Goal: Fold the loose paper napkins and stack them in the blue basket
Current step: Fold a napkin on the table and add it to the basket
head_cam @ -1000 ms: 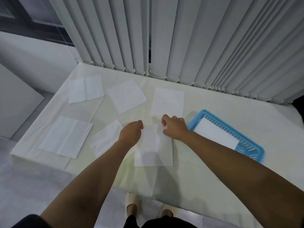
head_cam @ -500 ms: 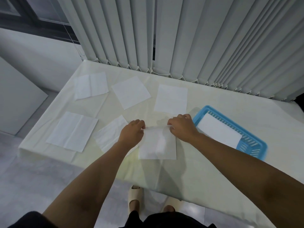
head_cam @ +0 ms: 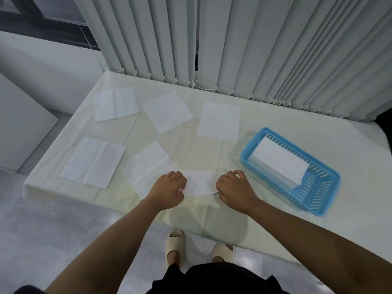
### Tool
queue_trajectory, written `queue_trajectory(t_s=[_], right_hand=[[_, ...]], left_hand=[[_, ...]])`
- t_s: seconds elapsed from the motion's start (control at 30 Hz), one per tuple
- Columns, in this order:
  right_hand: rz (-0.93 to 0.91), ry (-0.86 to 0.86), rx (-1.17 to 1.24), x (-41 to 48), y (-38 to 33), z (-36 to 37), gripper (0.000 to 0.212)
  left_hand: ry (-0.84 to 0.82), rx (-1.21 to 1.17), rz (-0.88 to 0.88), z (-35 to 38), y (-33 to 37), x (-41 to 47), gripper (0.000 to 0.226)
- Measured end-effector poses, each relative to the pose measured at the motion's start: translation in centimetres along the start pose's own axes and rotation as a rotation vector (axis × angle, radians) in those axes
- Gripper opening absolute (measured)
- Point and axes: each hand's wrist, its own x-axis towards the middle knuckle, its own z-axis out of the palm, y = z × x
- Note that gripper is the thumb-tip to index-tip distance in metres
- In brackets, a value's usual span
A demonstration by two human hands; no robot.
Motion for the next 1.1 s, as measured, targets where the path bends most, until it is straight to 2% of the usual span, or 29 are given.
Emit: queue_trajectory(t_s=[0.2, 0.3, 0.4, 0.8, 1.0, 1.1], right_hand=[[0.043, -0.002, 0.01, -0.4, -0.1, 0.4, 0.041], [0.104, 0.045, 0.002, 0.5, -0.2, 0.4, 0.036], [0.195, 0.045, 0.012, 1.3, -0.3, 0.9, 0.026], [0.309, -0.063, 0.021, 0.7, 0.4, 1.2, 0.037], [0.402, -0.046, 0.147, 0.0, 0.1, 0.5, 0.034], [0.505, -0.002, 0.233, -0.5, -0.3, 0.1, 0.035]], left_hand=[[0.042, -0.032, -0.075, -0.4, 0.2, 0.5, 0.034], [0.066, -0.045, -0.088, -0.5, 0.5, 1.6, 0.038], [0.032, -0.042, -0.114, -0.4, 0.9, 3.1, 0.029], [-0.121, 0.02, -0.112, -0.6, 1.6, 6.5, 0.037], [-0.21, 0.005, -0.108, -1.0, 2.2, 7.7, 0.025], [-0.249, 0.001, -0.106, -1.6, 2.3, 8.3, 0.021]])
